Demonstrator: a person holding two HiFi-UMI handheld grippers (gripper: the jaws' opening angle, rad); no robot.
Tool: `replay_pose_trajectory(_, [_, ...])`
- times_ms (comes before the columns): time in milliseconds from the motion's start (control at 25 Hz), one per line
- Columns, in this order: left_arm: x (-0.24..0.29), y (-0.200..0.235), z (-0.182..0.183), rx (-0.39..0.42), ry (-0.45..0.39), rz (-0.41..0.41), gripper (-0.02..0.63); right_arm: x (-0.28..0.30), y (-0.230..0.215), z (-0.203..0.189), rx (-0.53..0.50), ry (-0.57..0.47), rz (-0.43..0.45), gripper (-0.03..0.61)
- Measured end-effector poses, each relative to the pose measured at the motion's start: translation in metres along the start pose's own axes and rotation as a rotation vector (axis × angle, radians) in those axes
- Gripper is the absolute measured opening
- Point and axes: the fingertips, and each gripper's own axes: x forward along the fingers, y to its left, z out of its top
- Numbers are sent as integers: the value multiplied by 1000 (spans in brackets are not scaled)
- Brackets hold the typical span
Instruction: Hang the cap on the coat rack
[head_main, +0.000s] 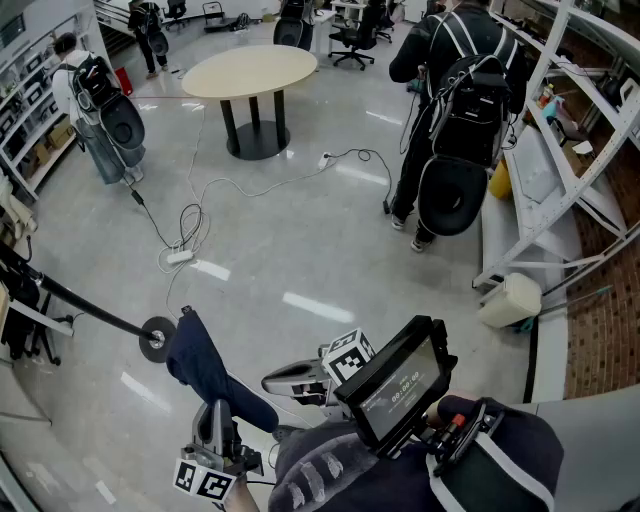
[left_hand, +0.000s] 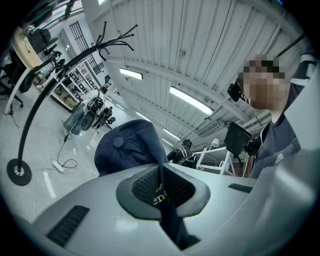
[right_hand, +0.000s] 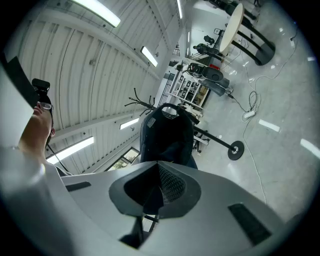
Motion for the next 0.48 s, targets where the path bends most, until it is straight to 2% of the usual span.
replay_pose_trajectory(160, [29,-14,-12,-7,3,-44,25,-35,-15,5,7,-45,-33,5])
replay_pose_trajectory(280, [47,-41,-56,31,4,-54,25,-90,-29,-4,2,-86,-15,5])
replay_pose_trajectory(360, [48,-52,-78,59,-25,-35,25,-111,-39,-14,-42,-86,-3,5])
replay_pose_trajectory(480, [27,-48,-80,87,-78,25,25,-99,-41,-23,-91,-62,51,5])
